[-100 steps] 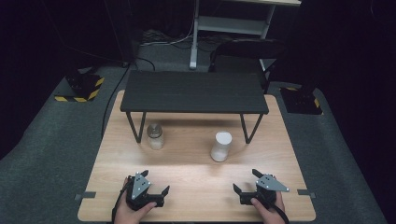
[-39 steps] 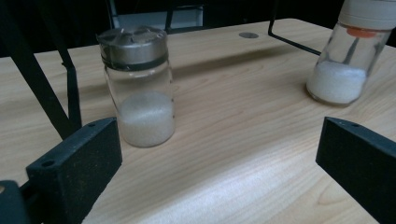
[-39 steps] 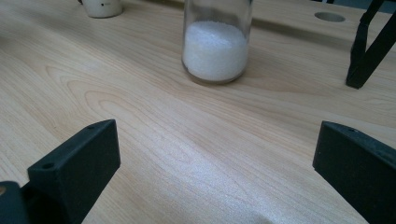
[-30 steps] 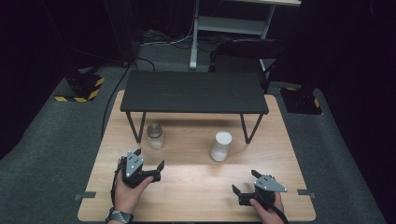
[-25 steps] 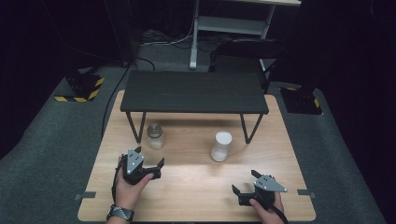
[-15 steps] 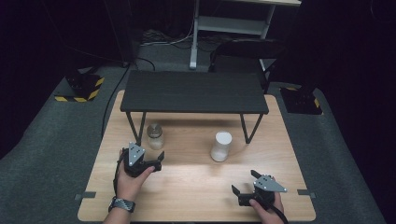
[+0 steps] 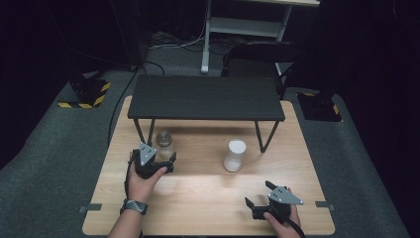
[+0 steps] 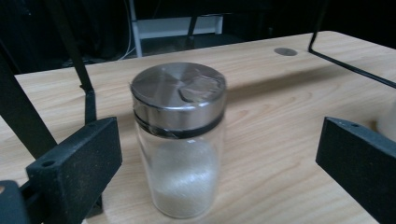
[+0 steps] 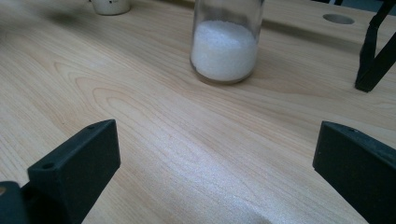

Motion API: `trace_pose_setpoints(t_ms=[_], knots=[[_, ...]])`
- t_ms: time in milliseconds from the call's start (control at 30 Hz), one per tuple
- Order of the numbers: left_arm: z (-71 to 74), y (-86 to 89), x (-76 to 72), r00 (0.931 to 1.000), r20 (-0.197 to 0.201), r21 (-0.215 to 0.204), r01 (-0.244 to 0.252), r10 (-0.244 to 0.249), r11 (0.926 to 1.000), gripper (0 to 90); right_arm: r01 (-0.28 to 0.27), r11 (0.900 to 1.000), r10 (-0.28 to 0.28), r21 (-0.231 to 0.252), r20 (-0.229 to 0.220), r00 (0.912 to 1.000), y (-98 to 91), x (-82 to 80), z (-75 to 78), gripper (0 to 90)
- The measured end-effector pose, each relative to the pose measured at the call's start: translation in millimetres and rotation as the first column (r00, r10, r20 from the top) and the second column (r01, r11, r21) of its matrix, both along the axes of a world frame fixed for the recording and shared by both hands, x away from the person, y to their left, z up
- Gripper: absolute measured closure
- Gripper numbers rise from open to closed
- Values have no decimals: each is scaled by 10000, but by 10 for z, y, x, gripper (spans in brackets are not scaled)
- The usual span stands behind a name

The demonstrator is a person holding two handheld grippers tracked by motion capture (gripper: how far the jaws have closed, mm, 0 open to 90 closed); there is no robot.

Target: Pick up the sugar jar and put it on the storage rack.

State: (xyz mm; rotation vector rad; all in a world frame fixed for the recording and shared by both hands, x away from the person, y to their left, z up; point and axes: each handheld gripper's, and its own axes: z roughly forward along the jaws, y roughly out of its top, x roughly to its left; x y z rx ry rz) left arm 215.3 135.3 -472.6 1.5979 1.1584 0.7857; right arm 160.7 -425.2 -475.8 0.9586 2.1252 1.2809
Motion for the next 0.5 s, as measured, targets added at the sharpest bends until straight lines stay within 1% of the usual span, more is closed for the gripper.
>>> trace_pose_setpoints(t_ms=[167, 200, 300, 333, 433, 467, 500], knots=[[-8, -11, 71, 10000, -24, 91, -86, 86, 9999, 6, 0, 10000, 0, 10, -8, 10000, -2, 2, 0, 3], [-16, -9, 100, 9999, -22, -39, -140, 139, 9999, 6, -1, 10000, 1, 7, -12, 10000, -2, 2, 1, 3], [-23, -18, 120, 9998, 32, 16, -173, 172, 9998, 10, -17, 10000, 17, 9, -24, 10000, -4, 5, 2, 3], [-27, -18, 134, 9998, 0, -58, -182, 182, 9998, 12, -15, 10000, 15, 16, -25, 10000, -5, 5, 1, 3], [-38, -39, 148, 9995, 16, -107, -309, 309, 9995, 40, -11, 10000, 11, 46, -24, 10000, -10, 6, -1, 3], [-43, -44, 154, 9994, 2, -185, -352, 352, 9992, 40, -4, 10000, 4, 62, -25, 10000, -12, 5, -2, 3], [-46, -45, 161, 9993, -10, -242, -365, 365, 9990, 67, 8, 10000, -7, 69, -19, 10000, -12, 4, -3, 2]])
